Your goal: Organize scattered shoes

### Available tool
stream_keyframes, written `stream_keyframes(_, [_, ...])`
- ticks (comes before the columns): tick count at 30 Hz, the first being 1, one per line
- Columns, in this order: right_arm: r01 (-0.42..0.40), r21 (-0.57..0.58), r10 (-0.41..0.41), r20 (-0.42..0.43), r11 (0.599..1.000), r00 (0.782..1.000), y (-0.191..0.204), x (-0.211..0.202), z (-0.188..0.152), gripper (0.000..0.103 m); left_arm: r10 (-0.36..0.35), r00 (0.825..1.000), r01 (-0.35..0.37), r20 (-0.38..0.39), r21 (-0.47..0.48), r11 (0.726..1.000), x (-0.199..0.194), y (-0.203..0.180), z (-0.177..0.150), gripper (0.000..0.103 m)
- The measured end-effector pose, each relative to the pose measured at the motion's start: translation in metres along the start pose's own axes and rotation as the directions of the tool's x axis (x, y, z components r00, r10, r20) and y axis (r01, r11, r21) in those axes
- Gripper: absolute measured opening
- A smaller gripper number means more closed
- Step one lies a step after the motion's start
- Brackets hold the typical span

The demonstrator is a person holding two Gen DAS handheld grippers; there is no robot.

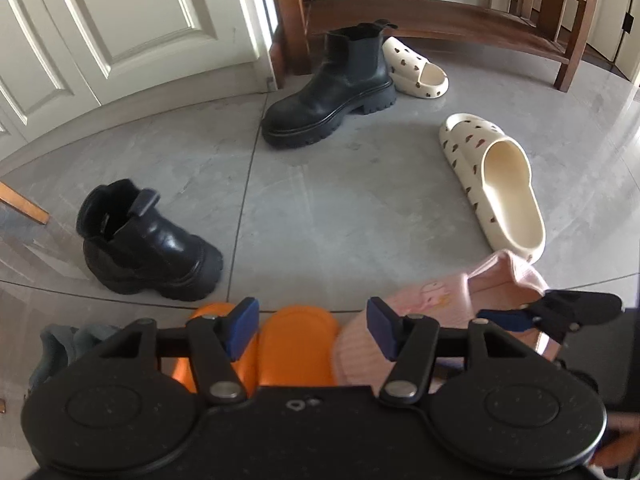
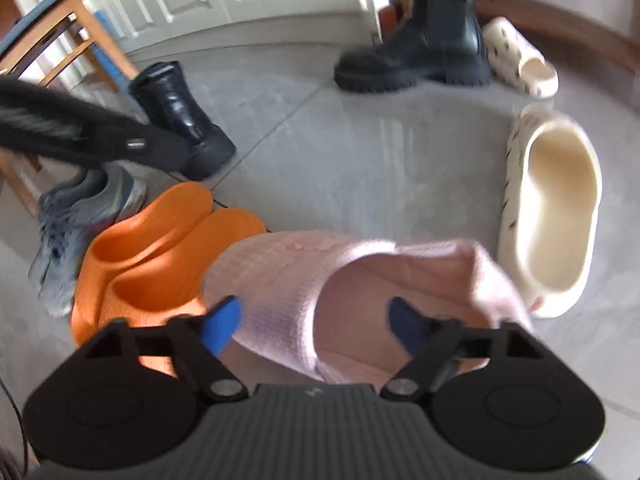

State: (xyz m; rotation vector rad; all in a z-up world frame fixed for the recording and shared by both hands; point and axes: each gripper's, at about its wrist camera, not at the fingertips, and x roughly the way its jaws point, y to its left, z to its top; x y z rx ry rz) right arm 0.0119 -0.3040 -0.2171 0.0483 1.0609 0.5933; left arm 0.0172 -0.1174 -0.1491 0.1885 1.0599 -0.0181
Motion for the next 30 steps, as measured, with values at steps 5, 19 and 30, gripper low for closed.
stream_keyframes(5, [-0.113, 0.055, 0.115, -0.036, 0.992, 0.993, -0.003, 0.019, 0.01, 0.016, 0.003, 1.0, -0.003, -0.006, -0.047, 0.999, 0.002, 0.02, 0.001, 0.06])
stream_keyframes(19, [-0.537, -0.687, 0.402, -0.368, 0.49, 0.838, 0.045, -0.067, 0.04, 0.015, 0.071, 0.997, -0.07, -0.005, -0.223, 0.972, -0.01, 0.086, 0.001, 0.06])
stream_keyframes(30, [-0.724, -0.666, 0.178, -0.702, 0.178, 0.69, 0.065, 0.033, -0.039, 0.015, 0.113, 0.992, -0.122, -0.053, -0.209, 0.97, -0.008, 0.09, -0.014, 0.06])
